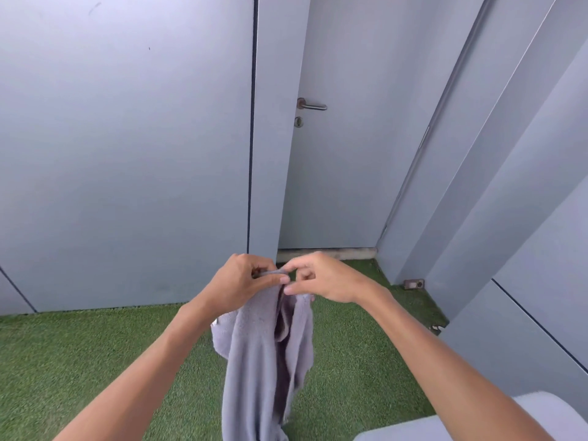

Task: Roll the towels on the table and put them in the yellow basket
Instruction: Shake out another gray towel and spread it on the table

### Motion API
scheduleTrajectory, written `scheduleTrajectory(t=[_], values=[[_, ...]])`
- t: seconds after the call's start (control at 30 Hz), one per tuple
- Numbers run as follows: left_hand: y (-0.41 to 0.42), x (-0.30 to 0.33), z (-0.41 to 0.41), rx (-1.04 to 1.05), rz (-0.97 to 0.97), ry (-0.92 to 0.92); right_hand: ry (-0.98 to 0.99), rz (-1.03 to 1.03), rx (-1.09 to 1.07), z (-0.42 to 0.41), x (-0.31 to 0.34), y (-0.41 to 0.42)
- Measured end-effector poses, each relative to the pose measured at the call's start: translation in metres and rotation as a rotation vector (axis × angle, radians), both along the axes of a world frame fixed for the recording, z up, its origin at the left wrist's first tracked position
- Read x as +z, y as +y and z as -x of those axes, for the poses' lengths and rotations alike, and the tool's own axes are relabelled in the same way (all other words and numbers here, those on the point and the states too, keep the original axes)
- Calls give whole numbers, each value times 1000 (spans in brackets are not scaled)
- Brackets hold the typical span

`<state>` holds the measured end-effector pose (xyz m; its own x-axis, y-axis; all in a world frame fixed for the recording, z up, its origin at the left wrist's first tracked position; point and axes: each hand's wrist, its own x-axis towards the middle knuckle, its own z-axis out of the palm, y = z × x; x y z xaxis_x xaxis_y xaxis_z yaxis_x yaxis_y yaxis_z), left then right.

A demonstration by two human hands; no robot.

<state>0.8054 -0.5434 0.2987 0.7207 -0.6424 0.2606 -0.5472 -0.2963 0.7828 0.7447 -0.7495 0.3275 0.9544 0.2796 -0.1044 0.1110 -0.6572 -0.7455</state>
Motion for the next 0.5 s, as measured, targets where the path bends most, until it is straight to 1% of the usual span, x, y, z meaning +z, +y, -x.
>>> scheduleTrajectory(t=[0.13, 0.27, 0.37, 0.43, 0.5], values=[[9, -7, 3, -15, 11, 68, -59, 36, -96, 2, 2, -11], [33, -23, -1, 23, -50, 180, -117, 171, -202, 9, -3, -37], [55, -38, -10, 45, -186, 153, -104, 190, -305, 19, -11, -64], [59, -50, -12, 44, -271, 115, -77, 221, -337, 28, -20, -72], [53, -61, -7, 65, -291, 84, -56, 273, -352, 35, -32, -73]])
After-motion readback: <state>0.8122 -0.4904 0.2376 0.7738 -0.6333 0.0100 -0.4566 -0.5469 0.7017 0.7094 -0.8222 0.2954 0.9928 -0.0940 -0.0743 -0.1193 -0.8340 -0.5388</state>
